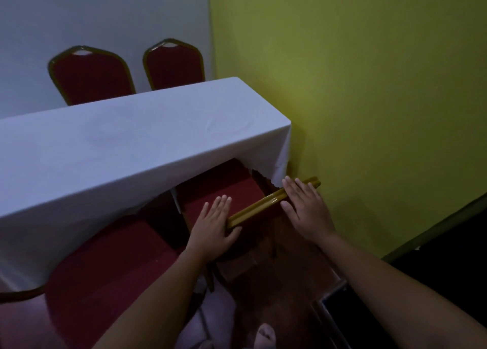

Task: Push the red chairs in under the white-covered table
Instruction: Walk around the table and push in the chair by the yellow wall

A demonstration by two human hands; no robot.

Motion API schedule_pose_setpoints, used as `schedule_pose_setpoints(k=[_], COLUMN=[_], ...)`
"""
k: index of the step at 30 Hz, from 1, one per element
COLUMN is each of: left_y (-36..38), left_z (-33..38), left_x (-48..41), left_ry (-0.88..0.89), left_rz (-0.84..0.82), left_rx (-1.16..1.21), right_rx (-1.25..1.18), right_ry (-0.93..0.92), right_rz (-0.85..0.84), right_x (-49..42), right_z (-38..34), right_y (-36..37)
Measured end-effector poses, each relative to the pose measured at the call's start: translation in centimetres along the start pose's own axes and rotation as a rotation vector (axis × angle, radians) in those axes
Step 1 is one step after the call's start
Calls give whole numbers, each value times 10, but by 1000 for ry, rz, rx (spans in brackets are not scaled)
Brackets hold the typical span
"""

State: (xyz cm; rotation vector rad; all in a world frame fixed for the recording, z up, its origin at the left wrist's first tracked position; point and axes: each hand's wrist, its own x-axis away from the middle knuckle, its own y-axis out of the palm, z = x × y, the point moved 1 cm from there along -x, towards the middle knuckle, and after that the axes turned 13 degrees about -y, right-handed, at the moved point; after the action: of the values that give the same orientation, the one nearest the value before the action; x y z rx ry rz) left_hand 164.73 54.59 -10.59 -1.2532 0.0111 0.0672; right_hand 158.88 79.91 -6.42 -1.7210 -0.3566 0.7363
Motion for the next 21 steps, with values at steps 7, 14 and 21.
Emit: schedule_pose_setpoints(k=[7,14,21], left_y=[3,4,1], left_z=[48,42,32], left_x=[-28,-37,-52], left_ry=[-202,-216,-178], left_rz=[57,154,180], left_rx=[281,249,205], right_rx=[-240,-229,-251], right_ry=[203,106,136], right_rz=[-35,-4,210], right_x=[-38,-43,-60], right_z=[31,52,49], right_y=[-21,2,25])
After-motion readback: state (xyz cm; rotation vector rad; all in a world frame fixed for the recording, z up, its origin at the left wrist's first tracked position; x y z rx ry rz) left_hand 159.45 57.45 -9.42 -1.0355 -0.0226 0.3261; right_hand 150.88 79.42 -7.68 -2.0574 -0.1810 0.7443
